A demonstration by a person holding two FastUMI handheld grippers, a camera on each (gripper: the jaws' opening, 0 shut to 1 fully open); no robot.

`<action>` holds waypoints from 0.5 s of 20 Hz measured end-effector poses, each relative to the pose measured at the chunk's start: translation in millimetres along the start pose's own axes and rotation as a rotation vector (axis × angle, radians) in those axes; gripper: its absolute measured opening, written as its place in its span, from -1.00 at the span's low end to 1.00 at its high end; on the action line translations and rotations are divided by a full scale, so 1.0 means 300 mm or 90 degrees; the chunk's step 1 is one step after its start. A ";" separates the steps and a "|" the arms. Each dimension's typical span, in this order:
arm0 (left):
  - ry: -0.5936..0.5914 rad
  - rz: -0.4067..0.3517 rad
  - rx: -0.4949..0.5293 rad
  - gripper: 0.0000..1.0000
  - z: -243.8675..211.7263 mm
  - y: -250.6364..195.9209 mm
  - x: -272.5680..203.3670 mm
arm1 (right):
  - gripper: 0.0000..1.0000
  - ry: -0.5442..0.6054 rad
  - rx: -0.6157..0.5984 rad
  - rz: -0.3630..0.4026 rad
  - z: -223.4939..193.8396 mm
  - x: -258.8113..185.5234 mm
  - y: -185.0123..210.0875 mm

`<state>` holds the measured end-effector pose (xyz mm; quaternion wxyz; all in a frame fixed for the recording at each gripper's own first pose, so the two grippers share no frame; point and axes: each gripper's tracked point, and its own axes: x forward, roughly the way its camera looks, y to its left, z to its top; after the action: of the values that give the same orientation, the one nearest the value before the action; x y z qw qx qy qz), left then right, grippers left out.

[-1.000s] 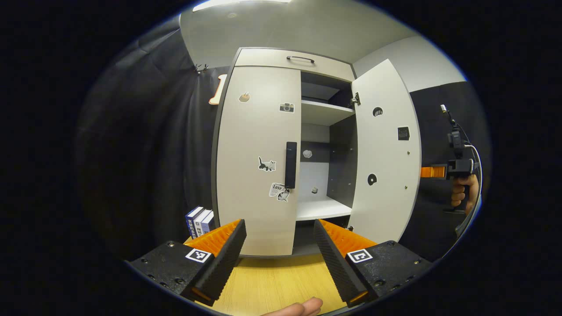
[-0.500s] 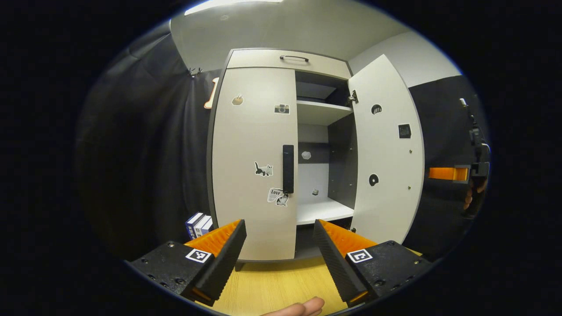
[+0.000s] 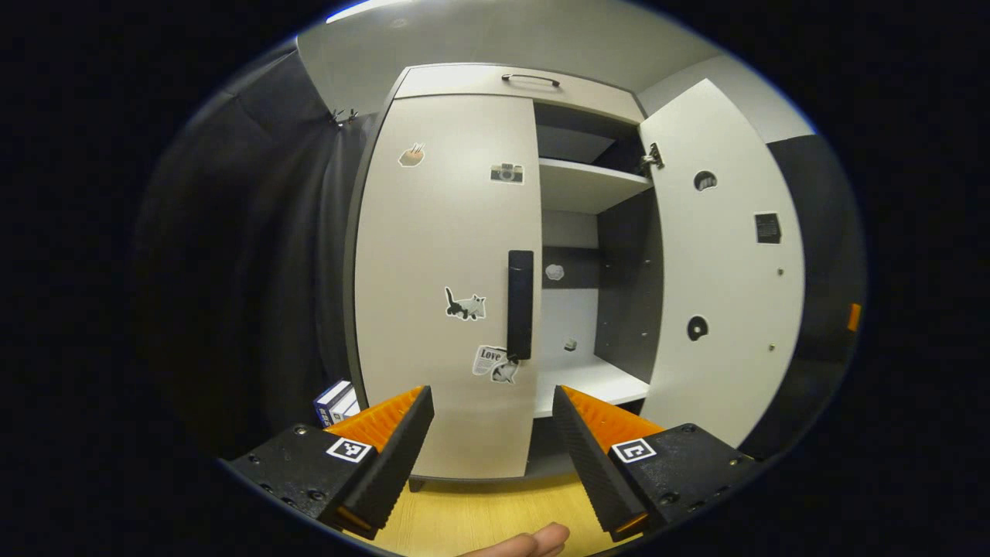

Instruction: Open the right door of the double-door shoe cabinet with the right hand, and open the left door with the left hand.

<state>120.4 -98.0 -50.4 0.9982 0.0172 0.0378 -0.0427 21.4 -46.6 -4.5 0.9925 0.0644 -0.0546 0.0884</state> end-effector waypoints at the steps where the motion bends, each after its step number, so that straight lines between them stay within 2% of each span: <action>1: -0.002 0.006 0.001 0.93 0.001 0.006 0.042 | 0.99 -0.010 -0.002 0.007 0.007 -0.022 0.011; 3: -0.015 0.009 -0.001 0.94 0.022 0.003 0.119 | 0.99 -0.022 0.002 0.015 0.019 -0.051 0.032; 4: -0.025 0.006 -0.002 0.94 0.038 -0.003 0.152 | 0.92 -0.024 0.004 0.019 0.017 -0.060 0.041; 6: -0.038 -0.003 -0.008 0.93 0.065 -0.019 0.210 | 0.92 -0.028 -0.003 0.029 0.012 -0.080 0.062; 7: -0.039 -0.005 -0.011 0.94 0.072 -0.027 0.236 | 0.99 -0.030 -0.009 0.032 0.008 -0.087 0.067; 10: -0.033 0.003 -0.003 0.93 0.093 -0.032 0.305 | 0.99 -0.029 -0.024 0.041 -0.020 -0.098 0.086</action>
<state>212.4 -116.2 -29.9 0.9990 0.0142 0.0122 -0.0406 -11.4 -25.4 -10.8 0.9887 0.0458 -0.0812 0.1174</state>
